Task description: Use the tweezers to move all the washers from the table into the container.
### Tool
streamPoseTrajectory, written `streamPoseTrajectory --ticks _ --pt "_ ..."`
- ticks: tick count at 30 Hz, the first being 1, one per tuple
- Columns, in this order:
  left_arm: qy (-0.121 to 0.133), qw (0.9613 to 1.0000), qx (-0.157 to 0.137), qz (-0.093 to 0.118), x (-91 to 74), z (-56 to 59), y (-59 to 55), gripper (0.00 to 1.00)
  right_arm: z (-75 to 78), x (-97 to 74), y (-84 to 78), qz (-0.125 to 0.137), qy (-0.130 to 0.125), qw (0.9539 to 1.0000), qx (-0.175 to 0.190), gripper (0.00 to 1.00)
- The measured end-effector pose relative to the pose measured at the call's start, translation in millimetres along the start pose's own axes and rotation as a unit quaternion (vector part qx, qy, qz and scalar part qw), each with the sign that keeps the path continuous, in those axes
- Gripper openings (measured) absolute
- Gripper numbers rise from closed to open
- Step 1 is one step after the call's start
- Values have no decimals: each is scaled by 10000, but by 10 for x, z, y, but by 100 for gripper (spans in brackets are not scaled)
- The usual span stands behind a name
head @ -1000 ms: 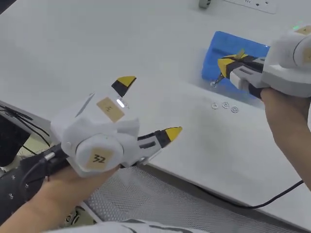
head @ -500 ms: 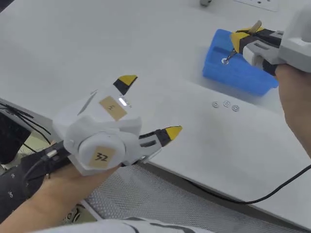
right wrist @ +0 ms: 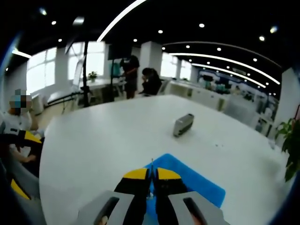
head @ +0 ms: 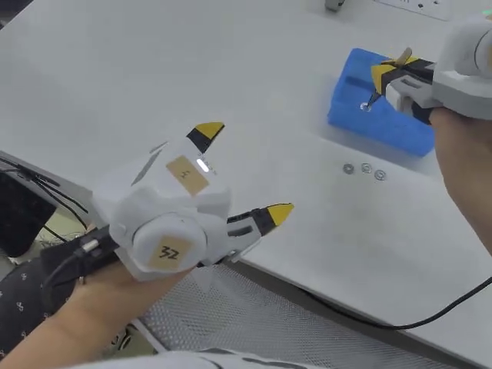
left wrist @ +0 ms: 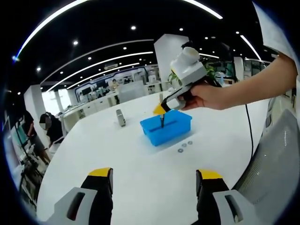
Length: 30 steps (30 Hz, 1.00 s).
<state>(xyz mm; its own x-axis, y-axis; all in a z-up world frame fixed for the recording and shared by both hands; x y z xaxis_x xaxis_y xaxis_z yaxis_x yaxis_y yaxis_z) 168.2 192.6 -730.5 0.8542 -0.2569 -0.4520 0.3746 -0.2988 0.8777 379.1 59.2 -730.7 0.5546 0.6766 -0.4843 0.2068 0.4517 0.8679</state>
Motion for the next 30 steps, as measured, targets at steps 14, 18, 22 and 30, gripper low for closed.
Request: streamPoseTrajectory --ticks 14,18,22,30 --pt "-8 10000 12 -17 8 2 -13 73 9 154 -135 -229 30 9997 34 1" --pt "-8 10000 -10 -12 8 0 -12 73 6 191 -183 -246 12 9997 11 1" --pt "-6 10000 9 -20 10 2 -14 72 15 213 -212 -278 -26 9996 -30 1" --pt "-20 10000 1 -16 11 6 -12 72 21 200 -215 -241 -14 9997 47 2"
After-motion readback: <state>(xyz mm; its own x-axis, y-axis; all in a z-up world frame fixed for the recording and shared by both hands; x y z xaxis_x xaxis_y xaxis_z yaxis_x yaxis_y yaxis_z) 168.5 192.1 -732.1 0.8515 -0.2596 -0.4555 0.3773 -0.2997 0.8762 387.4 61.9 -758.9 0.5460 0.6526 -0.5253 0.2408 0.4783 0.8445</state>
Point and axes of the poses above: the centre of the closed fingertips' face, and the gripper's own axes: x roughly forward along the fingers, z roughly to its right, y roughly out of its top, the point moved 7 cm from there along -x, roughly backward along the fingers, and after that the axes turned 2 degrees about -x, right-handed, at the moved point
